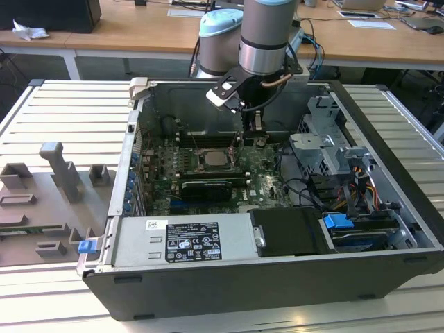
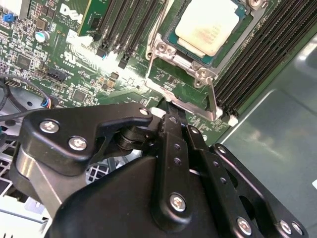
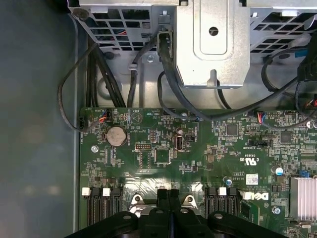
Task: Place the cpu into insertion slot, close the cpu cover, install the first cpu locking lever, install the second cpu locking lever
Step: 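Close the cpu cover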
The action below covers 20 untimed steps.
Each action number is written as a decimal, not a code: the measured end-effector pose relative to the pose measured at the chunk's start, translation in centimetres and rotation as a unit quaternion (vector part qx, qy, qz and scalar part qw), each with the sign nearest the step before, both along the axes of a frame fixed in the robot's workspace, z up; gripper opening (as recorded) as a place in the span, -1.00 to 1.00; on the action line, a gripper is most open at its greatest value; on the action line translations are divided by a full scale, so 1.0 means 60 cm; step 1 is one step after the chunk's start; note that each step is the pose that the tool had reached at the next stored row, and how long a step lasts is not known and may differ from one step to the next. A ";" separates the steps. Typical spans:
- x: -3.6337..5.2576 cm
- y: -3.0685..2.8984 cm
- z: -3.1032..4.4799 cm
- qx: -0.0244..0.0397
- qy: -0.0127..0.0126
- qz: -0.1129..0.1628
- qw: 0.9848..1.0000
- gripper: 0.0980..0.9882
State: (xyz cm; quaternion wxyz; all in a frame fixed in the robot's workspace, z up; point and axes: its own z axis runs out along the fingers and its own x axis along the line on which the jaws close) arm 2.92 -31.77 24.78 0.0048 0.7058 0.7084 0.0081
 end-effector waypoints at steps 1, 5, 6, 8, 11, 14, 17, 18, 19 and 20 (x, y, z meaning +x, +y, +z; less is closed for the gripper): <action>0.000 0.0000 0.000 0.000 0.000 0.000 1.000 -0.98; 0.000 0.0000 0.000 0.000 0.001 0.000 1.000 -0.98; 0.000 0.0000 -0.001 0.000 0.001 0.000 1.000 -0.98; 0.000 0.0000 -0.001 0.000 0.002 0.000 1.000 -0.98; -0.003 0.0000 -0.001 0.000 0.002 0.000 1.000 -0.98; -0.007 0.0000 -0.002 0.000 0.002 0.000 1.000 -0.98; -0.008 0.0000 -0.002 0.000 0.003 0.000 1.000 -0.98; -0.009 0.0000 -0.002 0.000 0.004 0.000 1.000 -0.98; -0.009 0.0000 -0.002 0.000 0.004 0.000 1.000 -0.98; -0.010 0.0000 -0.002 0.000 0.004 0.000 1.000 -0.98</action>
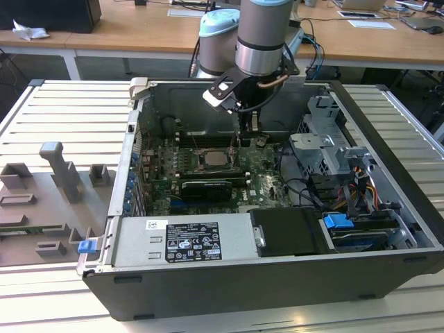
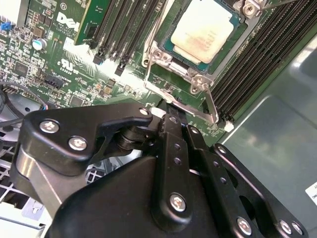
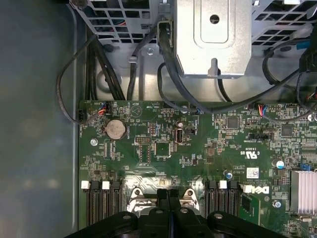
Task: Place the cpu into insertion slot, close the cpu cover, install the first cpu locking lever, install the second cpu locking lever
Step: 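Close the cpu cover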
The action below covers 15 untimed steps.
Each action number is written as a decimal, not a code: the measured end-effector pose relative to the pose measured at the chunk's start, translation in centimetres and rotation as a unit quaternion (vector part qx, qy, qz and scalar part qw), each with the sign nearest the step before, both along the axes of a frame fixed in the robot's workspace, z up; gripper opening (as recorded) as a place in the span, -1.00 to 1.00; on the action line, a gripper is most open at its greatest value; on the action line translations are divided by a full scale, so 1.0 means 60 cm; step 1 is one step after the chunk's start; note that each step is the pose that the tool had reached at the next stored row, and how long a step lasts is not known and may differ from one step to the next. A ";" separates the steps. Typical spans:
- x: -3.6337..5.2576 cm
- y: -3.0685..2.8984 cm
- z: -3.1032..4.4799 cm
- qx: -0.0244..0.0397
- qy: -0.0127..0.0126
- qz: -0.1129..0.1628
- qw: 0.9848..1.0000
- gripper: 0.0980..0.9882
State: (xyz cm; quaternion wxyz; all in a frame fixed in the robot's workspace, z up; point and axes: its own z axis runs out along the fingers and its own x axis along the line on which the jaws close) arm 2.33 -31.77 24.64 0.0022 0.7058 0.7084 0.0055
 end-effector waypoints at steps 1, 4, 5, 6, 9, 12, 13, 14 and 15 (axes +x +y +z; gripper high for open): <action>-0.001 0.0000 0.000 0.000 0.000 0.000 1.000 -0.98; -0.003 0.0000 0.000 0.000 0.000 0.000 1.000 -0.98; -0.003 0.0000 0.000 0.000 0.000 0.000 1.000 -0.98; -0.004 0.0000 0.000 0.000 0.000 0.000 1.000 -0.98; -0.008 0.0000 0.000 0.000 0.000 0.000 1.000 -0.98; -0.013 0.0000 0.000 0.000 0.000 0.000 1.000 -0.98; -0.015 0.0000 0.000 0.000 0.000 0.000 1.000 -0.98; -0.017 0.0000 0.000 0.000 0.000 0.000 1.000 -0.98; -0.018 0.0000 0.000 0.000 0.000 0.000 1.000 -0.98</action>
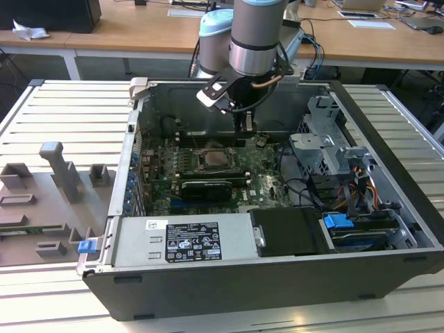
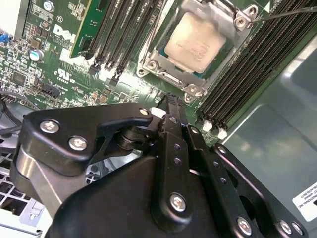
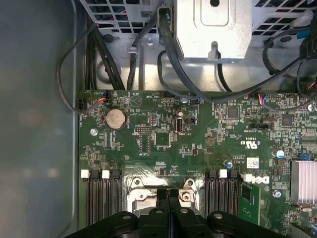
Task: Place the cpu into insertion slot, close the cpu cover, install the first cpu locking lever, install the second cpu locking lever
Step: 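Close the cpu cover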
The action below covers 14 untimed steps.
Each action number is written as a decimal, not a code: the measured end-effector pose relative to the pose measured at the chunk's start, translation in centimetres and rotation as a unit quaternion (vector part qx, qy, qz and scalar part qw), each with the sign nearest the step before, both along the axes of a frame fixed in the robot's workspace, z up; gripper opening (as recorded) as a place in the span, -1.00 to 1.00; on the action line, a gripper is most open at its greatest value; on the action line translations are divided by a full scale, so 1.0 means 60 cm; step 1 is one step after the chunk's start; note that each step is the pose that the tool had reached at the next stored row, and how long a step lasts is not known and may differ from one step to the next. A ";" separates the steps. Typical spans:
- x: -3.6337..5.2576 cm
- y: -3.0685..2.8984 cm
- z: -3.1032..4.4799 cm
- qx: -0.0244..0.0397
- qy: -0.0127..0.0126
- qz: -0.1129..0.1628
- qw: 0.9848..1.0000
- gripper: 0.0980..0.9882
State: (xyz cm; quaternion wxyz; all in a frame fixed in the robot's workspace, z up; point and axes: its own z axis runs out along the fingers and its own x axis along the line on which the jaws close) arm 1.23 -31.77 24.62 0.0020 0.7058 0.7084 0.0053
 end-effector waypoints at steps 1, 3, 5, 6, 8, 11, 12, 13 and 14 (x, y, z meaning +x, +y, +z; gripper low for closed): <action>-0.001 0.0000 0.000 0.000 0.000 0.000 1.000 -0.98; -0.004 0.0000 0.000 0.000 0.000 0.000 1.000 -0.98; -0.010 0.0001 0.000 0.000 0.000 0.000 1.000 -0.98; -0.014 0.0002 -0.001 0.000 0.000 0.000 1.000 -0.98; -0.022 0.0001 -0.007 0.000 0.000 0.000 1.000 -0.98; -0.036 0.0000 -0.025 0.000 0.000 0.001 1.000 -0.98; -0.040 0.0000 -0.029 0.000 0.000 0.002 1.000 -0.98; -0.043 0.0000 -0.031 0.000 0.000 0.003 1.000 -0.98; -0.049 0.0000 -0.033 0.000 0.000 0.005 1.000 -0.98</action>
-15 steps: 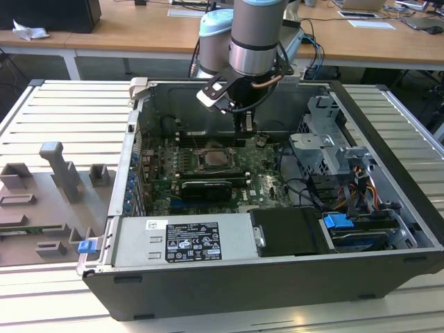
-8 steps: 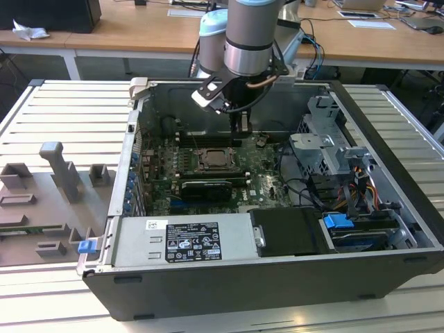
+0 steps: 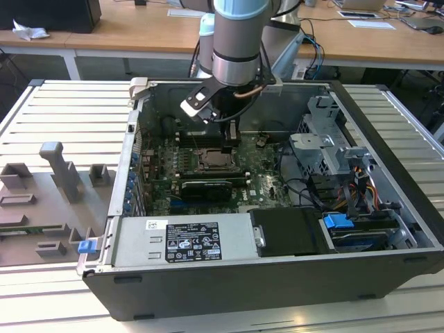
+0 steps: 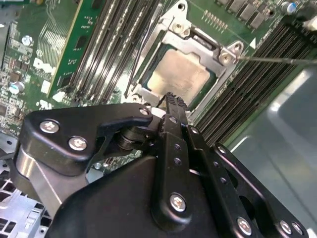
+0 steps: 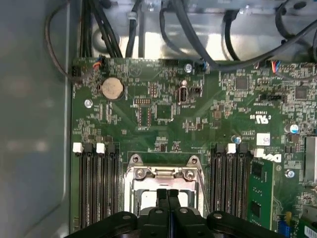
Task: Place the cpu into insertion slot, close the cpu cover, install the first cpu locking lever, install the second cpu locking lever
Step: 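Close the cpu cover, then install the first cpu locking lever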
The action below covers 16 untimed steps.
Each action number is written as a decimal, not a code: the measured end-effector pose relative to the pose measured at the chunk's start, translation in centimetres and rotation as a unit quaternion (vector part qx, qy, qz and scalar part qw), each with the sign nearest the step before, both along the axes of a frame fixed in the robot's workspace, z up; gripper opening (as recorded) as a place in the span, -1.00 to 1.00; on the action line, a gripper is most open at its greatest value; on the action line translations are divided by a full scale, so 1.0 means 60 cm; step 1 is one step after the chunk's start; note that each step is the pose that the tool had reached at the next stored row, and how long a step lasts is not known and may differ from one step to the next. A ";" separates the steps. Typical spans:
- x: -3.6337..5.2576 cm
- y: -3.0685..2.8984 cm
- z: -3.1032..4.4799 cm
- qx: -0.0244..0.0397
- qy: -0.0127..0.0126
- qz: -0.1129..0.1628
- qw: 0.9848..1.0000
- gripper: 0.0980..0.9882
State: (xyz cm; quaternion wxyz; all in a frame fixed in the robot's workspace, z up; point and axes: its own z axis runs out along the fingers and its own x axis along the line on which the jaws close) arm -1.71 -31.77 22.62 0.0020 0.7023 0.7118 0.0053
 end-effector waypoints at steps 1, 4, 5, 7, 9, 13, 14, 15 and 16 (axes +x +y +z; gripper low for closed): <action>-0.004 0.0000 0.000 0.000 0.000 0.000 1.000 -0.98; -0.009 0.0001 -0.001 0.000 0.000 0.000 1.000 -0.98; -0.011 0.0001 -0.001 0.000 0.000 0.000 1.000 -0.98; -0.016 0.0001 -0.001 0.000 0.000 0.000 1.000 -0.98; -0.020 0.0001 -0.002 0.000 0.000 0.000 1.000 -0.98; -0.029 0.0001 -0.003 0.000 0.000 0.000 1.000 -0.98; -0.030 0.0002 -0.003 0.000 0.000 0.000 1.000 -0.98; -0.032 0.0002 -0.003 0.000 0.000 0.000 1.000 -0.98; -0.034 0.0003 -0.003 0.000 0.000 0.000 1.000 -0.98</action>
